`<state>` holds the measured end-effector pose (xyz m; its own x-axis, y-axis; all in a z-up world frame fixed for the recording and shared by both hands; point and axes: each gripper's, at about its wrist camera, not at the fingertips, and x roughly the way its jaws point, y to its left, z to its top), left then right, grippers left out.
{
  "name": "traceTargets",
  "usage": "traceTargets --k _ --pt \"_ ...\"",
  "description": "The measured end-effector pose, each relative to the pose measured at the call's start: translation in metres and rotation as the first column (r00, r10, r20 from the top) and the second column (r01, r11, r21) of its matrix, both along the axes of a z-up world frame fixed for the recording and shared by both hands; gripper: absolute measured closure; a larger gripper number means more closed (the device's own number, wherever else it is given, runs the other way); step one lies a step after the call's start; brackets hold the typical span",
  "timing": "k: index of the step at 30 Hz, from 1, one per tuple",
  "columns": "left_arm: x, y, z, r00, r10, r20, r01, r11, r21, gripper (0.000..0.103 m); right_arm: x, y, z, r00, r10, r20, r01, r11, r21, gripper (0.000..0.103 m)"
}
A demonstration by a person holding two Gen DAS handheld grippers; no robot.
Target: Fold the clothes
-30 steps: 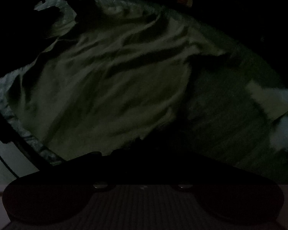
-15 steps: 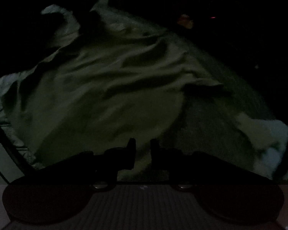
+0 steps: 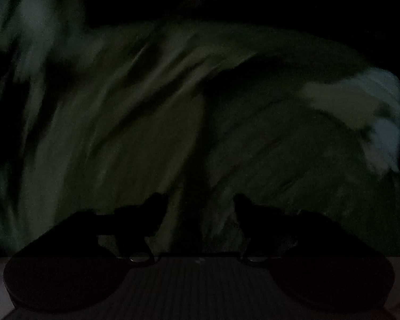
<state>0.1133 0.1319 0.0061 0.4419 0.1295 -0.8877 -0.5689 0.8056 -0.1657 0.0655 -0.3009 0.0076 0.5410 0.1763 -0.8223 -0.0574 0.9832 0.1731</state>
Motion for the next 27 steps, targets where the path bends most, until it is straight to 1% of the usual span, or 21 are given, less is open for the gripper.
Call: traceTargets --k 1,2,4,6,8,10,12,13,14,16,17,19,21,22,23,25,27 --pt "0.003 -0.001 0.002 1.000 -0.007 0.006 0.007 1.000 0.002 0.001 0.014 -0.015 0.006 0.997 -0.074 0.015 0.072 0.995 0.075 0.032" --pt "0.006 -0.003 0.003 1.000 -0.014 0.011 0.014 1.000 0.004 0.001 0.028 -0.030 0.012 0.989 -0.148 0.024 0.143 0.978 0.150 0.032" --pt "0.011 -0.006 0.006 0.999 -0.032 0.019 0.032 0.999 0.014 0.001 0.058 -0.052 0.019 0.961 -0.274 0.026 0.256 0.924 0.283 0.031" --pt "0.013 -0.007 0.005 0.999 -0.040 0.018 0.040 0.999 0.014 0.001 0.088 -0.066 0.018 0.935 -0.356 0.002 0.328 0.864 0.382 0.031" --pt "0.013 -0.006 0.003 0.999 -0.039 0.011 0.039 0.999 0.000 0.001 0.116 -0.072 0.007 0.916 -0.398 -0.050 0.380 0.823 0.423 0.031" --pt "0.013 -0.006 0.000 0.999 -0.038 0.004 0.038 0.999 -0.013 0.001 0.137 -0.074 -0.009 0.892 -0.439 -0.106 0.438 0.785 0.439 0.031" --pt "0.013 -0.006 0.001 0.999 -0.043 0.008 0.043 0.999 -0.013 0.001 0.152 -0.076 -0.029 0.864 -0.474 -0.170 0.494 0.734 0.465 0.035" --pt "0.013 -0.007 0.003 0.999 -0.049 0.014 0.050 0.999 -0.006 0.001 0.156 -0.075 -0.036 0.852 -0.489 -0.188 0.514 0.713 0.476 0.037" --pt "0.013 -0.008 0.004 0.998 -0.056 0.018 0.056 0.998 -0.001 0.001 0.160 -0.072 -0.041 0.845 -0.501 -0.189 0.526 0.711 0.467 0.037" --pt "0.013 -0.011 0.006 0.997 -0.072 0.022 0.072 0.997 -0.001 0.001 0.165 -0.066 -0.047 0.833 -0.525 -0.173 0.544 0.724 0.424 0.037" --pt "0.013 -0.012 0.006 0.997 -0.079 0.023 0.079 0.997 -0.002 0.001 0.167 -0.064 -0.050 0.825 -0.539 -0.170 0.556 0.723 0.410 0.037" --pt "0.013 -0.013 0.006 0.996 -0.087 0.023 0.087 0.996 -0.003 0.001 0.171 -0.062 -0.055 0.795 -0.588 -0.150 0.592 0.697 0.404 0.039" --pt "0.012 -0.012 0.004 0.996 -0.084 0.019 0.084 0.996 -0.009 0.001 0.178 -0.062 -0.058 0.779 -0.617 -0.108 0.598 0.679 0.426 0.048" --pt "0.012 -0.011 0.004 0.996 -0.082 0.019 0.082 0.997 -0.012 0.001 0.183 -0.061 -0.057 0.782 -0.618 -0.079 0.590 0.694 0.412 0.057" --pt "0.012 -0.011 0.003 0.997 -0.080 0.019 0.080 0.997 -0.015 0.001 0.189 -0.059 -0.053 0.795 -0.606 -0.038 0.570 0.723 0.391 0.076" --pt "0.012 -0.011 0.003 0.997 -0.079 0.018 0.079 0.997 -0.016 0.001 0.201 -0.054 -0.043 0.821 -0.568 0.058 0.518 0.783 0.343 0.100" --pt "0.012 -0.012 0.002 0.997 -0.081 0.015 0.082 0.997 -0.017 0.001 0.207 -0.040 -0.021 0.859 -0.478 0.184 0.413 0.859 0.303 0.100"
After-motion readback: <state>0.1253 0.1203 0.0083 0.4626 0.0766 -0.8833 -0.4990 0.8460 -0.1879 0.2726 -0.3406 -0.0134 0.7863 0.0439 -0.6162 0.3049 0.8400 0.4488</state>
